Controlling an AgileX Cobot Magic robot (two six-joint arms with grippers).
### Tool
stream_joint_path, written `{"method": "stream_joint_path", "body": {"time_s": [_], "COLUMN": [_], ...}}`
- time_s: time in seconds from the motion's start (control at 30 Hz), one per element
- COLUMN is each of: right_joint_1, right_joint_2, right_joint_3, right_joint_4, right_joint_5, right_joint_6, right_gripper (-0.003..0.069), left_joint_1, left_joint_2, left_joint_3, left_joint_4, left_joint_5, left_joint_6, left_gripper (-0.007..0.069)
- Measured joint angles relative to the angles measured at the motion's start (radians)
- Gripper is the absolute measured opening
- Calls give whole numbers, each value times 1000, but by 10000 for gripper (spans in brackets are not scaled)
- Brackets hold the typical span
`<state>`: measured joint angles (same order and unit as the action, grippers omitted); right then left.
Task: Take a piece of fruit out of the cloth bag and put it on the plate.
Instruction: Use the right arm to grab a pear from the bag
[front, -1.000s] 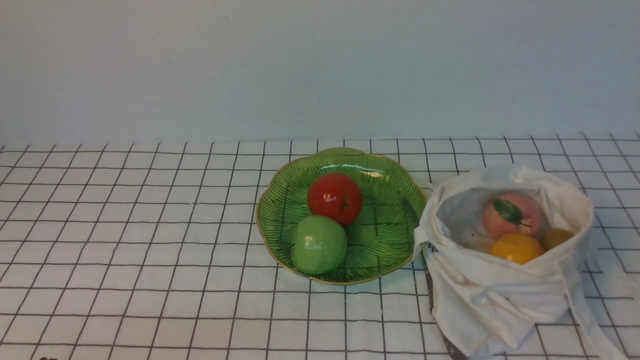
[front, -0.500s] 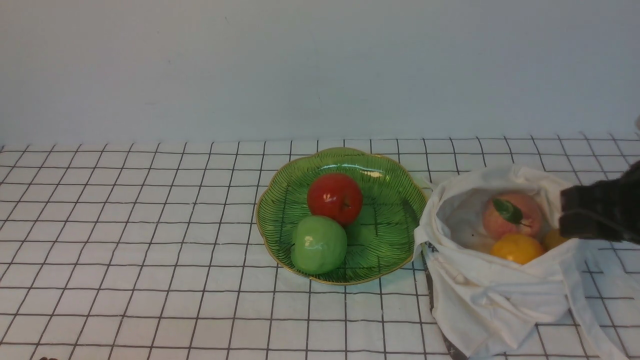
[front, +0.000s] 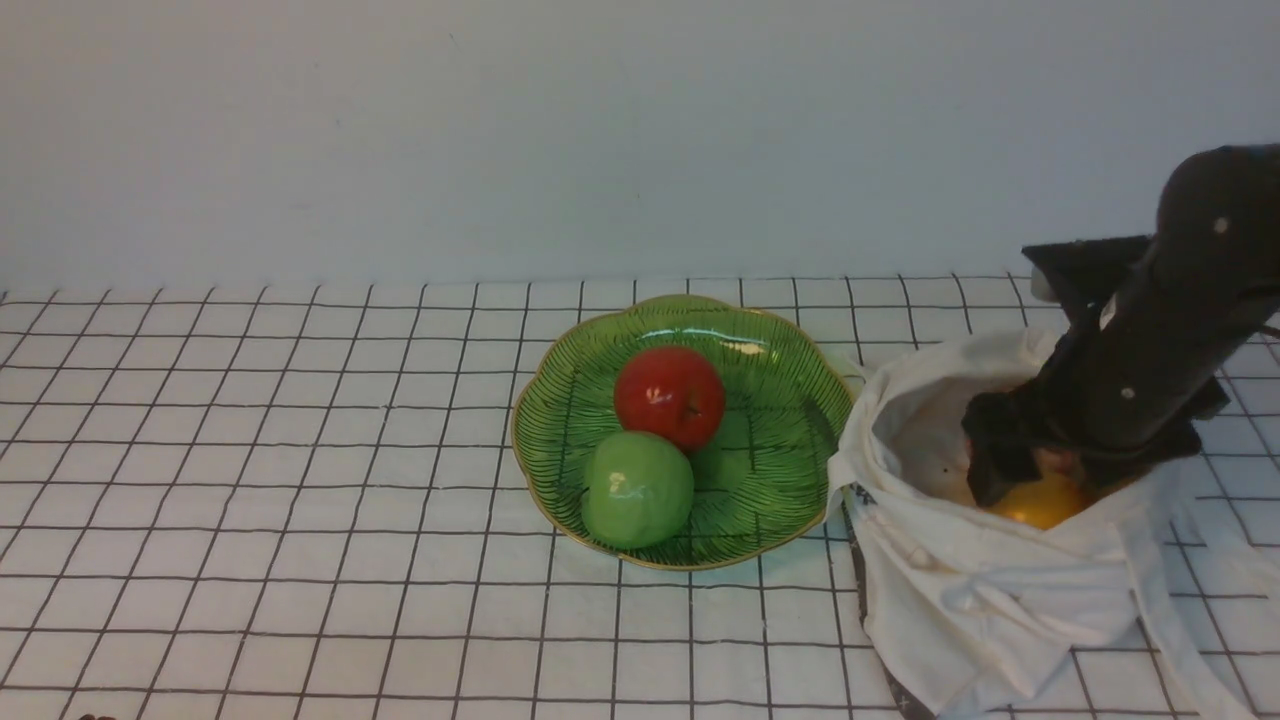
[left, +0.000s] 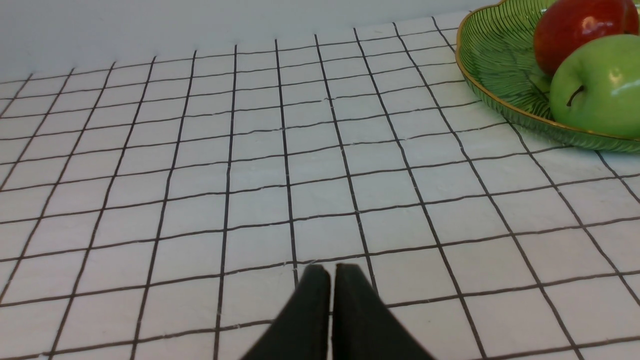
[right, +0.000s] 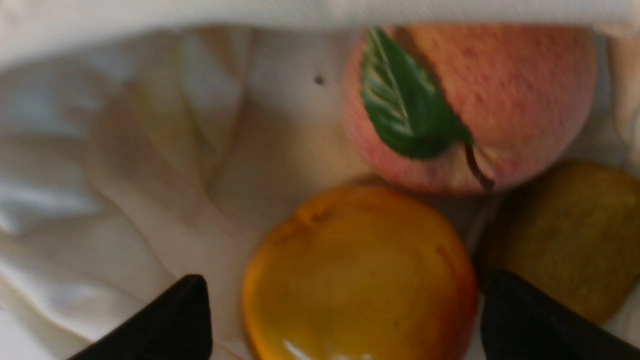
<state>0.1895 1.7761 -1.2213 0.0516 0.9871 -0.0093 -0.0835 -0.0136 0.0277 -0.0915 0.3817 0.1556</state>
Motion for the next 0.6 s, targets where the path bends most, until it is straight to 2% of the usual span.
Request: {"method": "stream_joint_path", "body": {"time_s": [0.4, 0.6], "right_joint_1": [28, 28], "right_joint_2": [84, 90], "right_joint_3": [-28, -30], "right_joint_4": [-59, -64], "right_joint_5": [19, 20], "right_joint_6": [80, 79], "right_gripper": [692, 631], "left_joint_1": [0, 0], "left_joint_2": [0, 0], "left_joint_3": [0, 0], "left_joint_4": [0, 0], "left_joint_5": [0, 0], "left_joint_6": [0, 0], "left_gripper": [-8, -8]}}
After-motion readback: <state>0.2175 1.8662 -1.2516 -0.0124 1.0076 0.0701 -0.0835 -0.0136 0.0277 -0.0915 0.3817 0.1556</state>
